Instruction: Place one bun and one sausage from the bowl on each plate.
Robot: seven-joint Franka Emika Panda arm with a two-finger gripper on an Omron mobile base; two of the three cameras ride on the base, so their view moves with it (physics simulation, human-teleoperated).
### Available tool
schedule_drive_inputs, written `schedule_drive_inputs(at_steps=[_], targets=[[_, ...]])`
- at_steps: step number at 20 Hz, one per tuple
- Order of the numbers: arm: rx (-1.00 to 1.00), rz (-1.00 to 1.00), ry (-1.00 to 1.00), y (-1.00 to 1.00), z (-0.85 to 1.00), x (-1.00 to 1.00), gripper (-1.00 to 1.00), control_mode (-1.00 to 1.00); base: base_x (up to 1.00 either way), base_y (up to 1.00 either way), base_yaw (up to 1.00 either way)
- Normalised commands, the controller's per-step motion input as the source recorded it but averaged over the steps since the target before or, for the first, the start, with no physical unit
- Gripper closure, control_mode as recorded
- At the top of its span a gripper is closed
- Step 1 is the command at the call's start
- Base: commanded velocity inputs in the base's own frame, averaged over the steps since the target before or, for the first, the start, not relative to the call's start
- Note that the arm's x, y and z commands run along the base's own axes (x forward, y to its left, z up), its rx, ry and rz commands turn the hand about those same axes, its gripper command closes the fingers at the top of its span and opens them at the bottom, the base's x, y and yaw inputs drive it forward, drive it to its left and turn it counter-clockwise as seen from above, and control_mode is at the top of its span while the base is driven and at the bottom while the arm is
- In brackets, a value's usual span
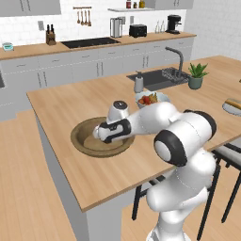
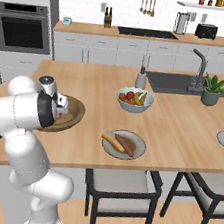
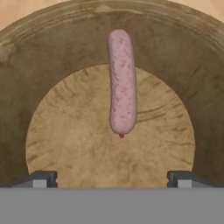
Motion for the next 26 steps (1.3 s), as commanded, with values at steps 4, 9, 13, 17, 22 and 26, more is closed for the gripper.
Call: schedule_drive_inputs(at_steps=[4,9,13,17,22,26], targets=[[0.0,0.0,0.0,0.33,-0.17,0.51,-1.0,-1.0,0.0,0.0,0.0],[0.0,0.0,0.03,0.04,-0.19,0.51,-1.0,-1.0,0.0,0.0,0.0],[0.0,-0.02,0.02,0.0,-0.19,0.39,-1.0,-1.0,0.0,0.0,0.0],[0.0,-0.03,0.02,0.0,-0.3,0.31,-1.0,-1.0,0.0,0.0,0.0],[0.0,-0.03,0.02,0.0,-0.36,0.2,-1.0,-1.0,0.0,0.0,0.0],[0.0,-0.02,0.0,0.0,-0.14,0.03,1.0,-1.0,0.0,0.0,0.0]])
